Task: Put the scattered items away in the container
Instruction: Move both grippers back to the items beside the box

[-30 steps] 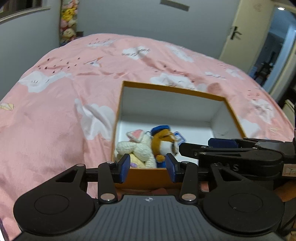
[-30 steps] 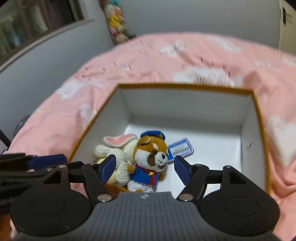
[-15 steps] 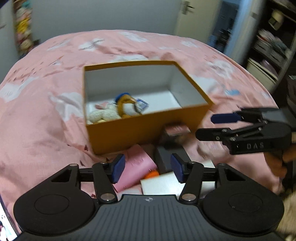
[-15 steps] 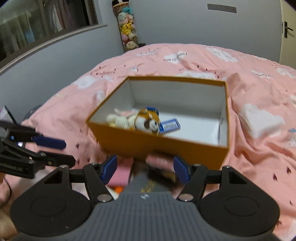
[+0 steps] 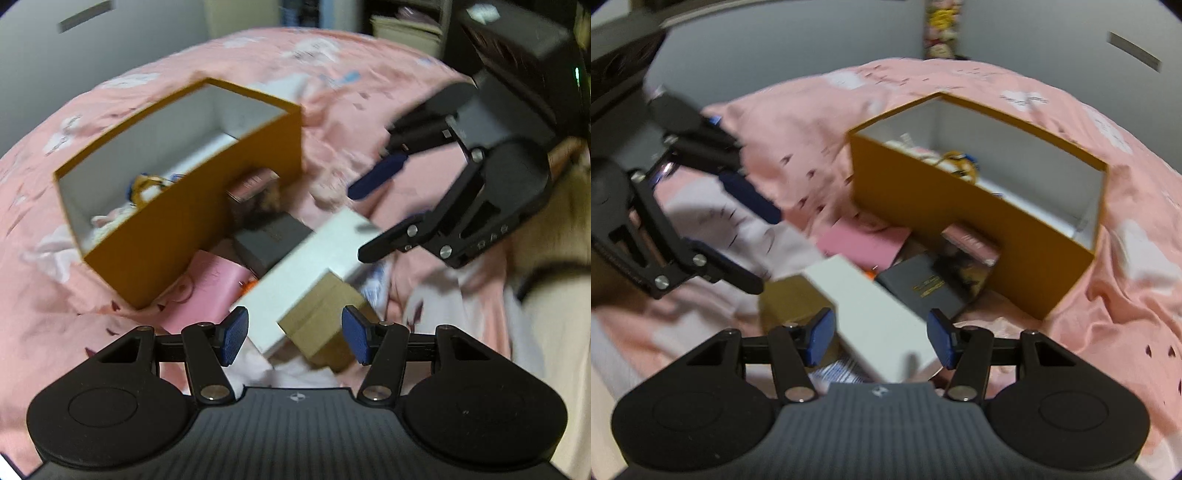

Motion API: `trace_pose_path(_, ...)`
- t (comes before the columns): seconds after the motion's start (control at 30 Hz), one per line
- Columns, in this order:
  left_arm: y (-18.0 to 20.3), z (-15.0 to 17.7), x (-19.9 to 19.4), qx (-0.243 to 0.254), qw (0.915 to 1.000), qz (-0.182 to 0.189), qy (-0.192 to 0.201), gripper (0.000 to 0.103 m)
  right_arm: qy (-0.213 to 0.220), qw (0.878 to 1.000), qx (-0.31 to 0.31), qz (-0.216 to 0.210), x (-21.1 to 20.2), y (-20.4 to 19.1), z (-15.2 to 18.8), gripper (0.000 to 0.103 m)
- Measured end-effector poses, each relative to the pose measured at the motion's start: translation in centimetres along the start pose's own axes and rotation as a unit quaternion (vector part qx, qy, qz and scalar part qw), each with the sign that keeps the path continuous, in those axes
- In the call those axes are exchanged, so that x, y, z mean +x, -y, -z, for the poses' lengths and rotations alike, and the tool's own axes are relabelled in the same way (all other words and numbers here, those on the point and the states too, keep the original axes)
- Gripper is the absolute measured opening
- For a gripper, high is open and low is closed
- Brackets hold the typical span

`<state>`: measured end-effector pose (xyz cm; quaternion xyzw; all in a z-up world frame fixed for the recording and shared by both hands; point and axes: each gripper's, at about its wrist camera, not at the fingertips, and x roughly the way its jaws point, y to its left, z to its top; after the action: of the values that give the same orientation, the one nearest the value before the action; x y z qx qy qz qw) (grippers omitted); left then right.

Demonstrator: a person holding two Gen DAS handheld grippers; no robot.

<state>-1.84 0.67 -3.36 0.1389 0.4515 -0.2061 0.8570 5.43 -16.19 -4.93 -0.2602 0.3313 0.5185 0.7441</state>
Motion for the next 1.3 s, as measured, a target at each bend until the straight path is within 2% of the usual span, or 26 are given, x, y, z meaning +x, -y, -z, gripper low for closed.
trace_pose_path(0.27, -0.1, 0.0, 2.6, 0.061, 0.9966, 0.044, -0.034, 0.070, -0.038, 0.998, -0.038, -0.017, 1.1, -0.9, 0.4, 0.059)
trace_pose_path(0.6, -0.7, -0.9, 5.1, 0.081, 0.9897, 0.101, -0.062, 0.076, -0.066, 0.994, -0.084, -0.024, 2.4, -1.3, 0.3, 0.061)
trace_pose_path(0.87, -0.3, -0.8, 5.4, 0.082, 0.9898, 0.097, -0.064, 0.076, -0.084, 0.987, -0.137, -0.025, 3.9, -1.4, -0.1, 0.063)
trace_pose_path(1.0, 0.0, -0.5, 4.9, 0.084, 0.9904, 0.090, -0.063, 0.071, -0.091, 0.981, -0.170, -0.028, 4.3, -1.4, -0.3, 0.064)
trace_pose_path(1.17, 0.2, -0.1, 4.4, 0.085, 0.9906, 0.086, -0.064, 0.065, -0.094, 0.971, -0.217, -0.019, 4.9, -2.2, -0.2, 0.064)
trace_pose_path(1.3, -0.2, -0.2, 4.7, 0.081, 0.9905, 0.093, -0.061, 0.065, -0.097, 0.961, -0.261, 0.002, 5.7, -3.1, 0.1, 0.064)
